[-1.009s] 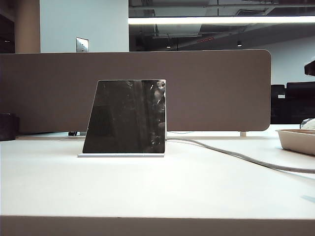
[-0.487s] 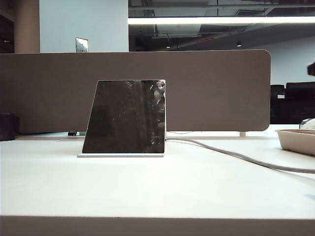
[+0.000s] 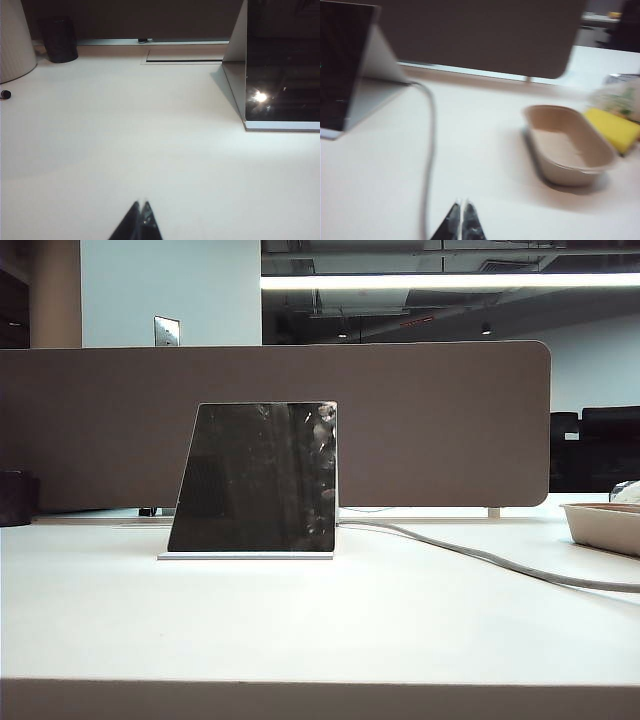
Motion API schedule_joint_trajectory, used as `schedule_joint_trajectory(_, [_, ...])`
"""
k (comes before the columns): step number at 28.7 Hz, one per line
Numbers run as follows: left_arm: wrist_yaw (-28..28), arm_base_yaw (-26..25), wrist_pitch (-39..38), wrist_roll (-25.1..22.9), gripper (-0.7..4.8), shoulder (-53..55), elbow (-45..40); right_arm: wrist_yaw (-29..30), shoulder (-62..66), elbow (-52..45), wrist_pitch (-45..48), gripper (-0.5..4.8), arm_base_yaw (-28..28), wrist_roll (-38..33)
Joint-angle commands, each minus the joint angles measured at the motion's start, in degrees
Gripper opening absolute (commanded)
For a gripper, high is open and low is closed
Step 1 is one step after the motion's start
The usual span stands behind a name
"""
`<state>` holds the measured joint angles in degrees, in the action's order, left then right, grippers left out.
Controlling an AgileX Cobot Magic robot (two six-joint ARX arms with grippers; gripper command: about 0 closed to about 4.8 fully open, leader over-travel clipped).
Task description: Push the base of the mirror on the table to move it forward for a short distance.
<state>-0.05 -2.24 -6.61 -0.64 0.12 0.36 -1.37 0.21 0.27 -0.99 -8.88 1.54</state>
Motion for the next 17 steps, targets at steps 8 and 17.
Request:
schedule_joint_trajectory(8, [0.28, -0.02, 0.63, -0.44, -0.02, 0.04, 0.07, -0.02, 0.02, 0.04, 0.79, 0.22, 10.99, 0.04])
schedule_joint_trajectory(17, [0.28, 0.0, 0.63, -0.42, -0.02, 0.04, 0.07, 0.0, 0.02, 0.04, 0.79, 0.22, 11.21, 0.04])
